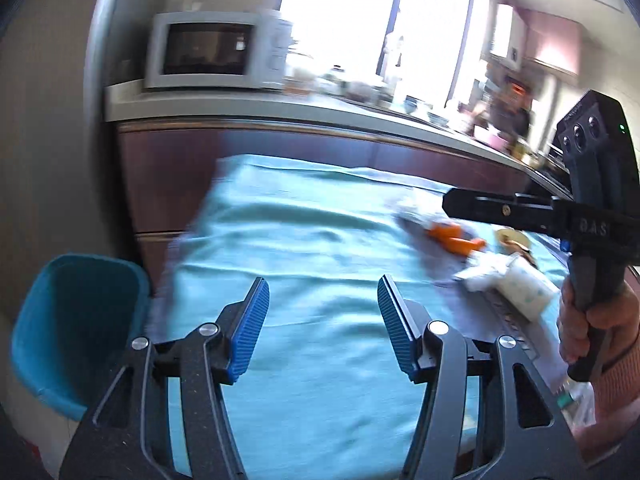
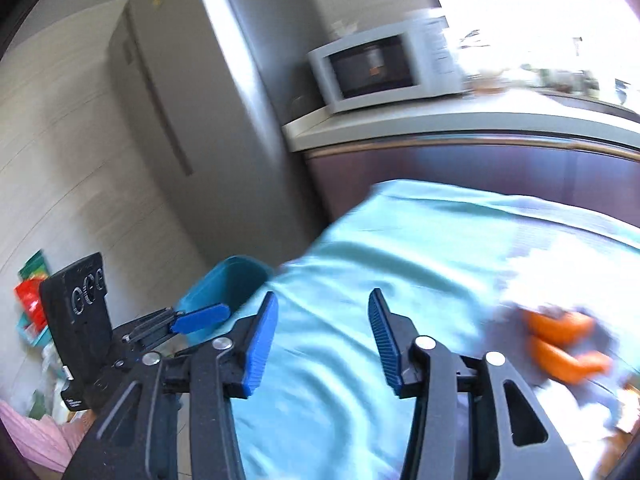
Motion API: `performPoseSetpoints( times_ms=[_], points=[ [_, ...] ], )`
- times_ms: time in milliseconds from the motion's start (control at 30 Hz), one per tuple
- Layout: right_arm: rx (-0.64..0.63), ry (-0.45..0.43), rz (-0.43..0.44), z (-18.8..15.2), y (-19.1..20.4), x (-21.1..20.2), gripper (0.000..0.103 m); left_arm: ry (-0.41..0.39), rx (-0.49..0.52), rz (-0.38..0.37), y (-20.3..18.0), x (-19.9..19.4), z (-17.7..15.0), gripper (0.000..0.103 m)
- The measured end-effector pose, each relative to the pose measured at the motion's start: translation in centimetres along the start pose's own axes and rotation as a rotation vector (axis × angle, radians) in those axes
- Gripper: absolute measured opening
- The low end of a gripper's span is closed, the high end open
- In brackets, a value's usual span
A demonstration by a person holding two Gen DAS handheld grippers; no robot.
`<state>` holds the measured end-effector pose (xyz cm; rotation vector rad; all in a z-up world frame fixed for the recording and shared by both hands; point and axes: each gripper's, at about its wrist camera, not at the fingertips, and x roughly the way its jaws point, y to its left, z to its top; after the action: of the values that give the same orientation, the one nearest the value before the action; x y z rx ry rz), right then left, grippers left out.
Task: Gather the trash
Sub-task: 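Grasp the white paper cup with the right tool while the left tool grasps a white tissue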
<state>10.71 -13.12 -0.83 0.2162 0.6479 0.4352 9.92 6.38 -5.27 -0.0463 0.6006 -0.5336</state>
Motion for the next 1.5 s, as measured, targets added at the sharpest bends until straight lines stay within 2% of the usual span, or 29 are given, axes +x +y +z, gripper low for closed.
performPoseSetpoints(
  times_ms=[233,267,367,500,567,600,700,800,833,900,967,1067,1333,1500],
  points=[
    [0.143,-0.065,-0.167,-3.1,-6.8,-6.9,0.048,0.072,0.128,-0.145,-8.2,4.0,-0.3,0.056],
    [0.164,-0.072,-0.182,-3.7,-7.6,-7.9,0.050,0.080,0.142,-0.160,-9.0,4.5,-0.4,0.057],
    [0.193,-0.067,-0.220,-5.5,-9.0,-9.4,0.055,0.101,0.186,-0.190,-11.3,5.9,-0.5,0.057],
    [0.240,-0.038,-0.225,-7.7,-10.3,-9.6,0.062,0.126,0.227,-0.215,-13.2,7.6,0.0,0.057],
    [0.252,-0.022,-0.222,-8.7,-10.3,-9.4,0.071,0.147,0.240,-0.226,-14.2,8.8,0.2,0.057],
    [0.250,-0.016,-0.228,-9.2,-10.2,-9.5,0.075,0.153,0.245,-0.227,-14.3,9.1,0.3,0.057],
    [0.257,0.011,-0.233,-10.4,-10.2,-8.8,0.075,0.174,0.265,-0.226,-15.1,10.3,0.9,0.057],
    [0.270,0.030,-0.225,-11.1,-10.3,-7.9,0.075,0.198,0.275,-0.241,-15.8,11.5,1.3,0.047],
    [0.273,0.031,-0.221,-11.2,-10.4,-7.7,0.074,0.214,0.273,-0.246,-15.9,11.9,1.4,0.043],
    [0.284,0.043,-0.212,-11.3,-10.6,-7.2,0.061,0.244,0.267,-0.254,-16.1,12.7,1.4,0.028],
    [0.286,0.044,-0.206,-11.4,-10.7,-7.3,0.060,0.262,0.258,-0.256,-16.2,13.1,1.2,0.011],
    [0.259,0.037,-0.200,-11.2,-10.2,-7.8,0.060,0.257,0.240,-0.255,-15.9,13.1,1.2,0.006],
    [0.200,0.003,-0.186,-10.3,-9.4,-10.2,0.060,0.212,0.162,-0.223,-13.5,11.3,1.8,0.004],
    [0.197,-0.023,-0.139,-9.7,-8.9,-10.5,0.060,0.180,0.128,-0.190,-11.3,9.3,2.0,0.004]
  ],
)
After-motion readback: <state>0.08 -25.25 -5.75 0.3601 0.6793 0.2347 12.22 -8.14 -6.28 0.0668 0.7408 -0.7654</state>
